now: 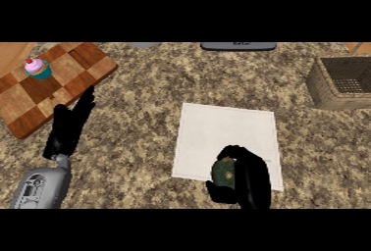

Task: Pick the squash from the placemat and place it in the basket

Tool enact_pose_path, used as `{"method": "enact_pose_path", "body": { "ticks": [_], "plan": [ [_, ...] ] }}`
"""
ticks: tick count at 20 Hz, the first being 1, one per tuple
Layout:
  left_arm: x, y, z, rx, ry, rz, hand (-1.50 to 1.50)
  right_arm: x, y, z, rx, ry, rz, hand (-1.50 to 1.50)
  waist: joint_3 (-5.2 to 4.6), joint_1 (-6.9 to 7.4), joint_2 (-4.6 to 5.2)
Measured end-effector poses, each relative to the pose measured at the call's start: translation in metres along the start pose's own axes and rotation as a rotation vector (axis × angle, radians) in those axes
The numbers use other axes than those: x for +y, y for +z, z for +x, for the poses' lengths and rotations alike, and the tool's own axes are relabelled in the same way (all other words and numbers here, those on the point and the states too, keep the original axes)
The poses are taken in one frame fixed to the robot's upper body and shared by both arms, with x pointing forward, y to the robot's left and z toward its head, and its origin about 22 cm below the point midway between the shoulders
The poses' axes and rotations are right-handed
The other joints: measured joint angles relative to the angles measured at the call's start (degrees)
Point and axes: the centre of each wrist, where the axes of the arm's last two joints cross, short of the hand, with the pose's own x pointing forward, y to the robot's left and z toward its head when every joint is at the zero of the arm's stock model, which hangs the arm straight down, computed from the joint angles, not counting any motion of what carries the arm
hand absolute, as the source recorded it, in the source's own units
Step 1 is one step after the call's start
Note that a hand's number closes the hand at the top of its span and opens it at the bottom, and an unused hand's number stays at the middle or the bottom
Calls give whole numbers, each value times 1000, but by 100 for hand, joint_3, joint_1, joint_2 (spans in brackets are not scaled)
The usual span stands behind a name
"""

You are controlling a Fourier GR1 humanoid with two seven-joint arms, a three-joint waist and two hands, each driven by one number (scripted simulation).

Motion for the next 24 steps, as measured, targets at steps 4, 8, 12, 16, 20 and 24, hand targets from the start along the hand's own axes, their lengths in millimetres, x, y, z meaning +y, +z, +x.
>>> {"method": "enact_pose_path", "body": {
  "ticks": [4, 8, 12, 16, 20, 24],
  "plan": [
    [1, 1, 5, -3, -2, -4, 0, -13, -26, 7, -3, 133, 54, 150, 5, 48, 23],
    [-3, -3, 11, -14, -5, -20, 0, -40, -76, 10, 25, 337, 181, 150, 3, 189, 81],
    [-5, -3, 14, -18, -4, -28, 0, -75, -130, 33, 26, 476, 266, 150, 11, 239, 86],
    [-7, -5, 16, -14, -7, -19, 0, -103, -170, 65, -21, 523, 268, 150, 19, 186, 78],
    [2, -3, 10, -4, -9, -10, 0, -133, -183, 94, -39, 357, 236, 150, 22, 123, 58],
    [3, -1, 5, 1, -3, -1, 0, -167, -184, 126, -79, 165, 165, 150, 24, 77, 40]
  ]
}}
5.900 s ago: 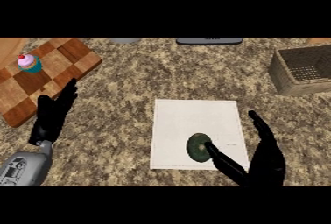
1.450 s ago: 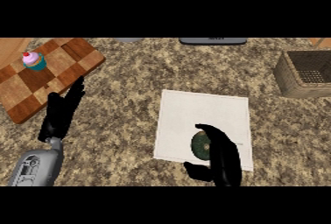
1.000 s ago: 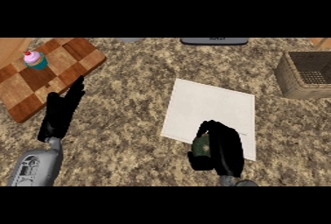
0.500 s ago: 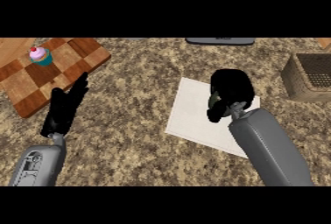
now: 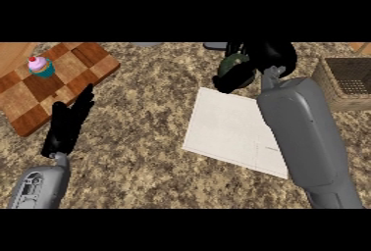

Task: Pick the squash from the placemat and place it in the basket

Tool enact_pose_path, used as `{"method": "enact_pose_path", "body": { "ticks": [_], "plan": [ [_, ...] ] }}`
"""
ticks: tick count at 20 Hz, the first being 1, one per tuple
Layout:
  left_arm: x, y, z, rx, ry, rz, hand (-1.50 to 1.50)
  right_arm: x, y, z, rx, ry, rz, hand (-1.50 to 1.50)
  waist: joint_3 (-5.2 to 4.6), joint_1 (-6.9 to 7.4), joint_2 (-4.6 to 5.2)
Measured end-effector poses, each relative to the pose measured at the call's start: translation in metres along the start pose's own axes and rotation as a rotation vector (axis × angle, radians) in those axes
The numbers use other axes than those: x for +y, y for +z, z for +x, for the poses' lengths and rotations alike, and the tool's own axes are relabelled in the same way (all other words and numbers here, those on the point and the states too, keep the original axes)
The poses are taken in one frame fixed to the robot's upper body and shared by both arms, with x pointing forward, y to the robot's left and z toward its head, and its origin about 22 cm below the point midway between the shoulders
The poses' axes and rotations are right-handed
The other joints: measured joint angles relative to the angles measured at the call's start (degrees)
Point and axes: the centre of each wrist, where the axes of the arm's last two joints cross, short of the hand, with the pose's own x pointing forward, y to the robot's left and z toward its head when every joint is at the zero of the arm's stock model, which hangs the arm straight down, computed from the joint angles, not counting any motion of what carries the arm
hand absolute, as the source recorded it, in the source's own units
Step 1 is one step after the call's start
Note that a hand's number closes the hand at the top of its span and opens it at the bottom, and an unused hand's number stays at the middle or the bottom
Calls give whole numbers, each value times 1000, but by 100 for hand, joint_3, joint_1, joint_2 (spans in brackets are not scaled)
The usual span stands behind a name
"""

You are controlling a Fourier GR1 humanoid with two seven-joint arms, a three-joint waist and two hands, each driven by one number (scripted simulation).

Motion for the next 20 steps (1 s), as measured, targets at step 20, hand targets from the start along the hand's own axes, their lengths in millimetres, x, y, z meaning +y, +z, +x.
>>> {"method": "enact_pose_path", "body": {
  "ticks": [20],
  "plan": [
    [-3, 3, -1, -7, 0, -8, 0, -238, 48, 57, 22, -345, -406, 150, -6, 26, 7]
  ]
}}
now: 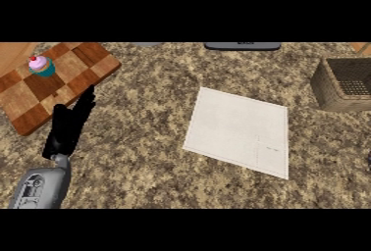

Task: Pick the squash from the placemat and place it in the basket

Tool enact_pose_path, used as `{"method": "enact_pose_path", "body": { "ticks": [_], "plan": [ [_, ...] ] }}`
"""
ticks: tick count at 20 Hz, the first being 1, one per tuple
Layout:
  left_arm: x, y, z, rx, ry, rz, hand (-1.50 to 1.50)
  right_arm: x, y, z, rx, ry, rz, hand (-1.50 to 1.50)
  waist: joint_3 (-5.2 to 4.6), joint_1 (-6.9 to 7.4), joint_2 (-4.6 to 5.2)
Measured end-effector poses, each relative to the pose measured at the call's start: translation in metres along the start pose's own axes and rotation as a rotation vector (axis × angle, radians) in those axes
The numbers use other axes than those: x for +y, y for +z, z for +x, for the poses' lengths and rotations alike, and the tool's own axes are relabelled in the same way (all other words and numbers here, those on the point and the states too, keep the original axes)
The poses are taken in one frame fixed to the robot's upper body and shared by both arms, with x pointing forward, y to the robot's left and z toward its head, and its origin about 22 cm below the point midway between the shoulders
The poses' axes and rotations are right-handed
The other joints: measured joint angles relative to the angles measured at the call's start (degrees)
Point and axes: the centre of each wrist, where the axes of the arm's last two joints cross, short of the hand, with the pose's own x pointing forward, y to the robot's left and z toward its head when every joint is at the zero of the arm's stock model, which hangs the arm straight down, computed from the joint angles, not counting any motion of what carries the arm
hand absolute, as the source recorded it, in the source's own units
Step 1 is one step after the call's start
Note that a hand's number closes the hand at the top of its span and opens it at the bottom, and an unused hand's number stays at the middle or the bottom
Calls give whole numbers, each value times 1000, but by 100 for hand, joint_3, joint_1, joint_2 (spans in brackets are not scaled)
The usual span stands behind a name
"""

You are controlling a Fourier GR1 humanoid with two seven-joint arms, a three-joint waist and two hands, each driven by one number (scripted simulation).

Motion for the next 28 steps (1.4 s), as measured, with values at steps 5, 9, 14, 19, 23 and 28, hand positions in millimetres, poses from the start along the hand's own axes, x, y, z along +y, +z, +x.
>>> {"method": "enact_pose_path", "body": {
  "ticks": [5, 9, 14, 19, 23, 28],
  "plan": [
    [-3, -1, -1, -1, -3, -3, 0, -25, -21, -6, 70, 160, -52, 150, -2, 14, 26],
    [-1, 0, 2, -7, -4, -1, 0, -39, -34, -22, 143, 355, -75, 150, -3, 10, 30],
    [-2, 0, 2, -6, -3, 4, 0, -63, -54, -60, 230, 488, -74, 150, 0, 22, 44],
    [-1, -1, 3, -7, -2, 0, 0, -78, -69, -106, 284, 550, -83, 150, 5, 33, 51],
    [-4, 0, 1, -3, 1, 0, 0, -97, -72, -141, 273, 558, -72, 150, 7, 21, 44],
    [3, -3, 6, -6, 2, -2, 0, -104, -76, -184, 245, 537, -23, 150, 9, 27, 47]
  ]
}}
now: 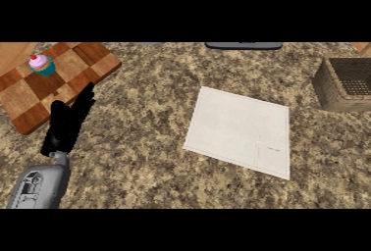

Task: Pick the squash from the placemat and place it in the basket

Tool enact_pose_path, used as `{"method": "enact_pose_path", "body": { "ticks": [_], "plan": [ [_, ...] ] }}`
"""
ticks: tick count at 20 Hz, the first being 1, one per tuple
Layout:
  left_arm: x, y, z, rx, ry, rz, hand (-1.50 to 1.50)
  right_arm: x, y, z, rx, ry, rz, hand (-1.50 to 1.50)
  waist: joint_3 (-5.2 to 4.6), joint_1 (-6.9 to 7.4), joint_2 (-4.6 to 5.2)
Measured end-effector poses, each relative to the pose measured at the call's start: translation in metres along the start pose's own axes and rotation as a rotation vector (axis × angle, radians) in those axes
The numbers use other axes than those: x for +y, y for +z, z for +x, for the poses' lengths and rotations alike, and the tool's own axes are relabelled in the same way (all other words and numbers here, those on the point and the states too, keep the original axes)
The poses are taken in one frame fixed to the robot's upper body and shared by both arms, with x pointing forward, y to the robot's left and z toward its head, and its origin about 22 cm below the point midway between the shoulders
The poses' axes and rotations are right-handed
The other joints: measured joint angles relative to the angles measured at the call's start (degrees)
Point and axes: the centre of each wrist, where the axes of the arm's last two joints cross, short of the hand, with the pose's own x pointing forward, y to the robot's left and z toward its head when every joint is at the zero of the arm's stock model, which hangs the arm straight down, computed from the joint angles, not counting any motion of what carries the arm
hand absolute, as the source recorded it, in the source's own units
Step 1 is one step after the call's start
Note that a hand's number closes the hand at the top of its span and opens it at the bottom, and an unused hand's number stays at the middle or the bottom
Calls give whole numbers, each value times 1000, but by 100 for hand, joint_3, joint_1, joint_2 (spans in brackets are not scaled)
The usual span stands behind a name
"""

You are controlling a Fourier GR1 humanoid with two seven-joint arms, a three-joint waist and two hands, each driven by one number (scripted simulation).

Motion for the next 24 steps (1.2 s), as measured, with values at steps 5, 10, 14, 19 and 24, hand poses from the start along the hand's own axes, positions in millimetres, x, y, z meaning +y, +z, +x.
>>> {"method": "enact_pose_path", "body": {
  "ticks": [5, 10, 14, 19, 24],
  "plan": [
    [-5, 1, -1, -4, -4, -3, 0, 27, -10, -28, -7, -4, 25, 150, 1, 14, 2],
    [-8, 7, -7, -4, 0, -5, 0, 54, -18, -42, 6, -31, 81, 150, 0, 34, 0],
    [-6, 3, -7, -8, -3, -7, 0, 76, -21, -57, 64, -146, 119, -150, 2, 41, 15],
    [-10, -2, -2, -8, 0, -4, 0, 94, -22, -72, 66, -258, 117, -150, 4, 21, 9],
    [-10, -2, 3, -7, -8, -9, 0, 91, -21, -83, 57, -375, 6, -150, 6, 43, 16]
  ]
}}
